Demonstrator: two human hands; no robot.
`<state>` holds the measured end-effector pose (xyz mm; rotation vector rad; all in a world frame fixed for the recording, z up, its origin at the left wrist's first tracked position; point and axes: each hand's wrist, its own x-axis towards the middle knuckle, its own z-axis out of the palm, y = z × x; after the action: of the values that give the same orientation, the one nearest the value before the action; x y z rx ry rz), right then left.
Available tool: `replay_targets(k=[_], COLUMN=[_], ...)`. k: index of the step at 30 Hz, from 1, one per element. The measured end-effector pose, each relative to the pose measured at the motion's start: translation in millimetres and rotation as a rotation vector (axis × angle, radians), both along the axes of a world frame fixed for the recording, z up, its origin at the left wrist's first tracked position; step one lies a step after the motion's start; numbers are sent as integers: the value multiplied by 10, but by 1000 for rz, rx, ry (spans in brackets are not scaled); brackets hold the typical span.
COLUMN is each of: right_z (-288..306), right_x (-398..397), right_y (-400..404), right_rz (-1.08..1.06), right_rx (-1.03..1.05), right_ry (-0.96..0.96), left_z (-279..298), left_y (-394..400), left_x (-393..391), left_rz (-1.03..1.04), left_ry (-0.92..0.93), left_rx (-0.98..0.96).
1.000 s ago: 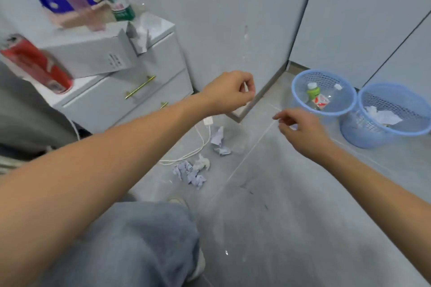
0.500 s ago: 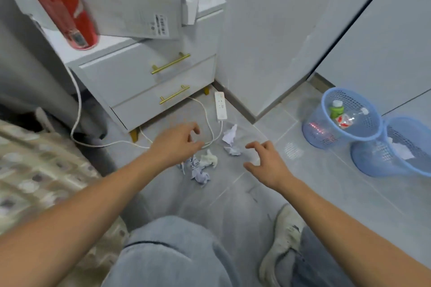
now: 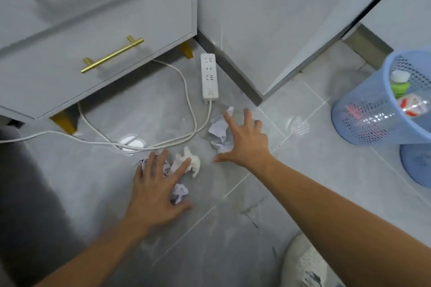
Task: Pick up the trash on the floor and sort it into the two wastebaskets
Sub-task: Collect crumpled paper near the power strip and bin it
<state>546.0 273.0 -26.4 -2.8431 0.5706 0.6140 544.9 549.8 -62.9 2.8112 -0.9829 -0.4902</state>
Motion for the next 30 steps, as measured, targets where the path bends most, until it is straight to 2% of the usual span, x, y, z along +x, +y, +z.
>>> replay_targets(k=[3, 6, 11, 17, 20, 25, 30], right_z=[-250, -476, -647, -683, -693, -385, 565], right_x=[48, -8, -133, -213, -273, -489, -867], right_y=[116, 124, 13, -74, -150, -258, -554], right_rz=[185, 291, 291, 227, 241, 263, 374], right_rx=[-43, -89, -62, 67, 125, 183, 219], right_ry=[4, -86, -288, -334, -319, -360, -403], left_z=[-160, -255, -371, -430, -403, -171, 545], left_y=[-41, -76, -189, -331, -364, -419, -781], left_x=[12, 103, 237, 356, 394, 315, 139], left_rz=[-82, -137, -251, -278, -284, -212, -251], left_ry=[-63, -130, -271, -343, -283, -186, -207], left_rx=[-25, -8, -107, -280, -308, -375, -551])
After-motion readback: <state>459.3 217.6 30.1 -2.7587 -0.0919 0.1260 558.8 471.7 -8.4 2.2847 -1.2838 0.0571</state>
